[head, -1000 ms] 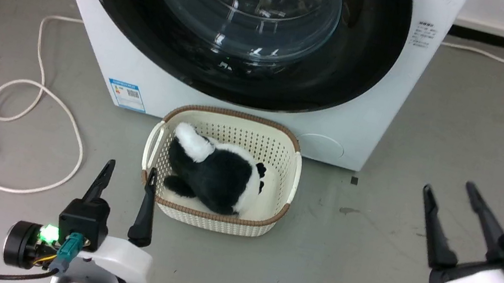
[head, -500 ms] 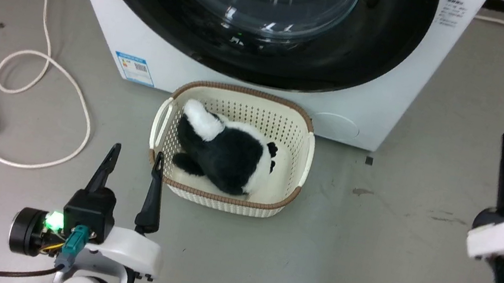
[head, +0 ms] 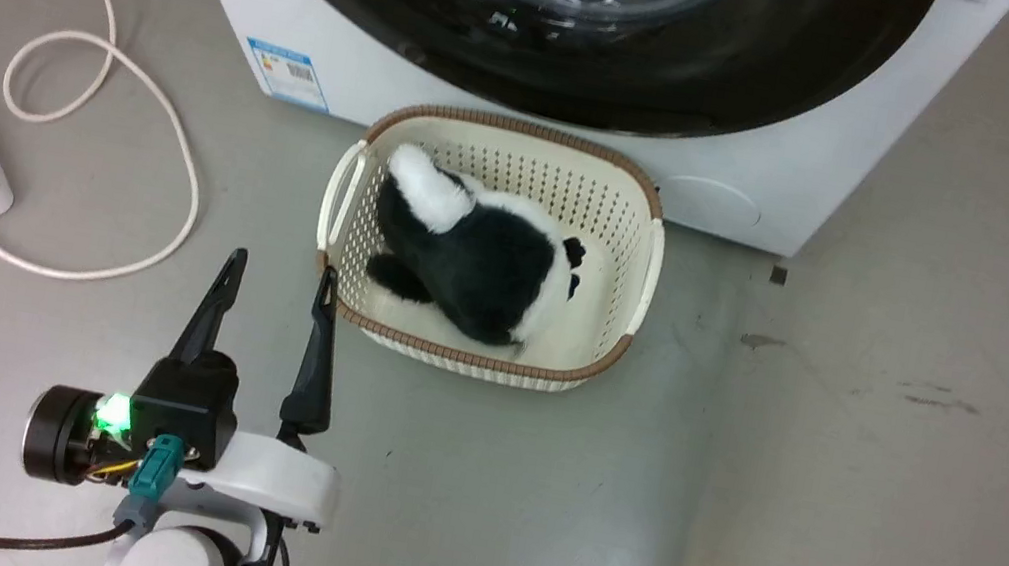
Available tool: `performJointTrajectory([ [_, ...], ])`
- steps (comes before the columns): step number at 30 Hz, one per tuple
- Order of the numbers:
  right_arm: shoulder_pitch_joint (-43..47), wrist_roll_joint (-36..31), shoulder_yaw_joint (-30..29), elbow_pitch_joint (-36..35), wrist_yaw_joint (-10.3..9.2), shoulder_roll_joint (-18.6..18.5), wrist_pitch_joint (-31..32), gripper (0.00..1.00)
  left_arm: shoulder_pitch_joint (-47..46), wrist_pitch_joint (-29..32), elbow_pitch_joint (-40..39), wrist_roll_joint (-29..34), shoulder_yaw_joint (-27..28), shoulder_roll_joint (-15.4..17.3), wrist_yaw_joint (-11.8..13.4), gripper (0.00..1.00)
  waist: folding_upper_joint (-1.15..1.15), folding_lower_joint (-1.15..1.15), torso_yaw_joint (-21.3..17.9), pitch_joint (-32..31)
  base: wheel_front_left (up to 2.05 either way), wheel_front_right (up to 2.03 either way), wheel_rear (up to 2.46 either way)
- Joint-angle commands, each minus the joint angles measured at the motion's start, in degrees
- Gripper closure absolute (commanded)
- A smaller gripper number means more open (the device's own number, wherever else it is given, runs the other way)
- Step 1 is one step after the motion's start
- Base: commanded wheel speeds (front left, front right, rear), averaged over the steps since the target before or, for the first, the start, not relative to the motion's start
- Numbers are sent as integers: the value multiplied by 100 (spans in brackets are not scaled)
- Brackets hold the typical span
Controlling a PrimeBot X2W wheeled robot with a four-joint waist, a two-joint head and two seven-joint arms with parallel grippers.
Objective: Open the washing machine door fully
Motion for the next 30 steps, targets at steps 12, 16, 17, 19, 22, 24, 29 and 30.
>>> performJointTrajectory([
  [12,-1501,649,-756,1140,-2,-39,1064,100,-309,-195,-71,0,-159,23,162,0,-1,-1,187,472,0,0,0],
  [16,-2015,767,-1055,1623,-3,-91,1394,100,-380,-243,-89,8,-236,21,230,0,-1,-1,260,594,0,0,0],
  [17,-2146,780,-1121,1739,-3,-112,1468,100,-394,-255,-89,4,-256,20,245,0,-1,-1,282,622,0,0,0],
  [19,-2416,819,-1254,1984,-3,-144,1636,100,-420,-279,-89,-5,-290,18,275,0,-1,-1,323,680,0,0,0],
  [22,-2835,878,-1455,2373,-3,-188,1928,100,-459,-314,-94,-16,-336,16,317,0,-1,-1,384,767,0,0,0],
  [24,-3108,912,-1599,2646,-3,-226,2125,100,-481,-338,-97,-21,-367,15,345,0,-1,-1,424,823,0,0,0],
  [29,-3757,943,-1919,3213,-3,-355,2494,100,-551,-398,-109,-37,-443,12,409,0,-1,-1,523,979,0,0,0],
  [30,-3876,948,-1982,3321,-3,-380,2563,100,-566,-410,-112,-40,-459,12,422,0,-1,-1,542,1011,0,0,0],
])
